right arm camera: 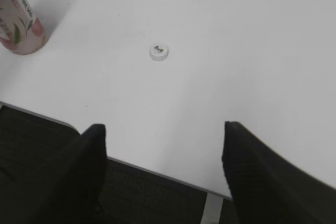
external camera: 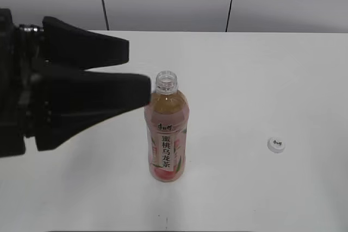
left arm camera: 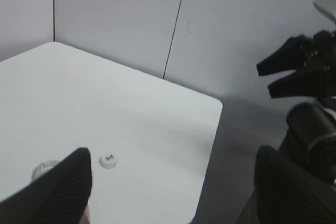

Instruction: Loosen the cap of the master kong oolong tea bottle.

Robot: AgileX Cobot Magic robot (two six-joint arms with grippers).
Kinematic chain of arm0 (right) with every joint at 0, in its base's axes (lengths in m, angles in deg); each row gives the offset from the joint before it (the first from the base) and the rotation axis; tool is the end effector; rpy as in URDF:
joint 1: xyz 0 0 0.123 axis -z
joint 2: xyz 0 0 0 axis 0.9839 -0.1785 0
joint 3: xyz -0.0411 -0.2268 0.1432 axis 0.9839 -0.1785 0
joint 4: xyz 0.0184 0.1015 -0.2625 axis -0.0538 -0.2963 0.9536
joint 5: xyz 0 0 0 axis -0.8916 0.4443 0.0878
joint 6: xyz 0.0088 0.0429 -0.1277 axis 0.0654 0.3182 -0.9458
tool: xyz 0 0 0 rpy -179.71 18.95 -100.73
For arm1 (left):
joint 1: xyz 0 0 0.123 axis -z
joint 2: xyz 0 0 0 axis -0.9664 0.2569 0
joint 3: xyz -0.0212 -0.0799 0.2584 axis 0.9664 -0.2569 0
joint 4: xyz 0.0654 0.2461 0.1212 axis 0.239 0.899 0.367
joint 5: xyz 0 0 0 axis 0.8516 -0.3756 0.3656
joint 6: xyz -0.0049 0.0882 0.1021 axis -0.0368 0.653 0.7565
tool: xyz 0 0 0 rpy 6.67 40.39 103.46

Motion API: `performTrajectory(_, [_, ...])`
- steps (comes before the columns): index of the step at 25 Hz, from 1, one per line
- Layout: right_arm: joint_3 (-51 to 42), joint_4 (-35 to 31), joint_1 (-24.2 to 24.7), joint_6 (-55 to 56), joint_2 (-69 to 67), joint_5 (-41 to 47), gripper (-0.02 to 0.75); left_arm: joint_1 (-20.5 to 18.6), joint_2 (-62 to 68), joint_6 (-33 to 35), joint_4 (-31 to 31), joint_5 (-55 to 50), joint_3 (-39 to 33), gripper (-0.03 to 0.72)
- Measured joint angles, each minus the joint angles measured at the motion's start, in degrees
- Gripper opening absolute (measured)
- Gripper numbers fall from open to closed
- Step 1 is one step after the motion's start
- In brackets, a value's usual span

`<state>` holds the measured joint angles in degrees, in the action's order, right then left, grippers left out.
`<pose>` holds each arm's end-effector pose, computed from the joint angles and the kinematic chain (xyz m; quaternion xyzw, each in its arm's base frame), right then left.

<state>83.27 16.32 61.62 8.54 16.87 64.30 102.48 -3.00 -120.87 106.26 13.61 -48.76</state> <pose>0.0837 0.0287 0.2631 -0.2003 0.8647 0.0461 0.4583 0.1880 -0.2036 0.2498 0.4009 0.6682 -0.4202 0.4650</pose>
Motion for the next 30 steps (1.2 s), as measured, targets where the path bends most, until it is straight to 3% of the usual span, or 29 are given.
performTrajectory(5, [0.0,0.0,0.0,0.0,0.0,0.0,0.523,0.0,0.0,2.14,-5.99,-2.77,-0.07,0.573])
performTrajectory(16, [0.0,0.0,0.0,0.0,0.0,0.06,0.523,0.0,-1.24,24.49,-33.99,-14.3,-7.73,0.562])
performTrajectory(20, [0.0,0.0,0.0,0.0,0.0,0.06,0.523,0.3,-4.75,34.33,-45.63,-18.2,-8.64,0.562])
performTrajectory(26, [0.0,0.0,0.0,0.0,0.0,0.06,0.523,2.66,-9.94,50.18,-68.35,-33.51,-8.74,0.561])
performTrajectory(30, [0.0,0.0,0.0,0.0,0.0,0.06,0.523,5.17,-16.8,59.85,-78.82,-37.56,-8.75,0.561])
